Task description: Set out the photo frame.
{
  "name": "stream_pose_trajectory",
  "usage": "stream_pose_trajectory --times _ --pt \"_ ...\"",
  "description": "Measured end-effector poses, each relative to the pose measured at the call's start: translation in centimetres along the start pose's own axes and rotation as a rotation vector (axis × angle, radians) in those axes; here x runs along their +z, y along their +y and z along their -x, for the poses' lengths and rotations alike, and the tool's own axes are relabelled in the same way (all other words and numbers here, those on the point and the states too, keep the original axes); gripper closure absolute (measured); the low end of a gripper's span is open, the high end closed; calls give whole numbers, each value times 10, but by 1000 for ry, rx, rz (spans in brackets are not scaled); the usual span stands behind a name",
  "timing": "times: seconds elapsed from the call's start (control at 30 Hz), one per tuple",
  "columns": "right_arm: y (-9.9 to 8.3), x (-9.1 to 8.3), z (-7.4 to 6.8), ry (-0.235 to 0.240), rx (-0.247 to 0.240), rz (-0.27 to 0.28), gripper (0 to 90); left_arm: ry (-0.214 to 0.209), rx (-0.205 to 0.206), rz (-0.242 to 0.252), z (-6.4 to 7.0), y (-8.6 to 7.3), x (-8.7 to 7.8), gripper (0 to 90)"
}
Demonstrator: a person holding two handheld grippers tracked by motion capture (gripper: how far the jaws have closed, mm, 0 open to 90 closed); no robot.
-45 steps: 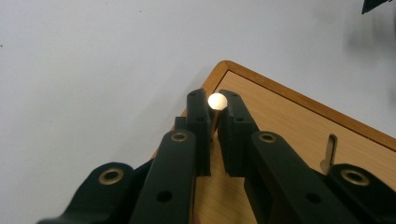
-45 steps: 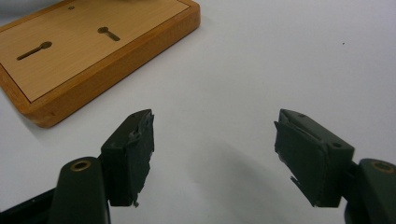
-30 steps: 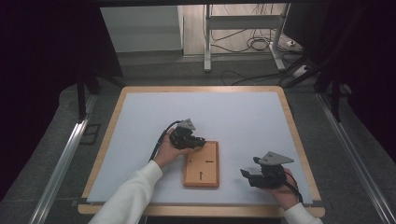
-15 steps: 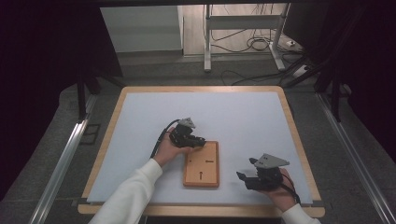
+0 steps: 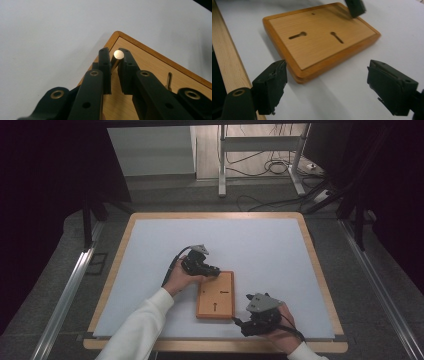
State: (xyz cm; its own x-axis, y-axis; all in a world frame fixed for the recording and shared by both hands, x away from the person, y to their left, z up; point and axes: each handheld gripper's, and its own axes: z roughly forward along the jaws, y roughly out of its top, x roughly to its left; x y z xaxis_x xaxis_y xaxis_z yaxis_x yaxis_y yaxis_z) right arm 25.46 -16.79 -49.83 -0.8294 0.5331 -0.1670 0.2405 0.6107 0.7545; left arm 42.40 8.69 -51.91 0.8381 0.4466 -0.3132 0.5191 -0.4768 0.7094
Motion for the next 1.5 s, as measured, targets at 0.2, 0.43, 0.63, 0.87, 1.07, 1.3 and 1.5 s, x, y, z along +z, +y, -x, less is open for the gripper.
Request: stream_pose_trajectory --times 0.2,0.43,0.63,0.87,1.07,1.3,1.5 --pt "11 17 -16 -46 -84 -47 112 -14 -7 -7 -3 2 0 816" --pt "19 39 -31 -77 -151 -106 99 -39 -20 -9 -7 2 0 816" --pt "23 59 -43 -180 -266 -156 107 -41 -17 -10 -7 2 0 813" --pt "27 54 -48 -221 -335 -109 197 4 -7 5 -3 1 0 831" --pt "34 42 -43 -227 -325 -53 290 46 12 16 0 0 1 821" --pt "35 37 -38 -234 -317 -44 375 60 -1 32 1 -1 2 805" --pt "39 33 -35 -227 -313 -39 400 55 -9 36 -1 -1 1 798"
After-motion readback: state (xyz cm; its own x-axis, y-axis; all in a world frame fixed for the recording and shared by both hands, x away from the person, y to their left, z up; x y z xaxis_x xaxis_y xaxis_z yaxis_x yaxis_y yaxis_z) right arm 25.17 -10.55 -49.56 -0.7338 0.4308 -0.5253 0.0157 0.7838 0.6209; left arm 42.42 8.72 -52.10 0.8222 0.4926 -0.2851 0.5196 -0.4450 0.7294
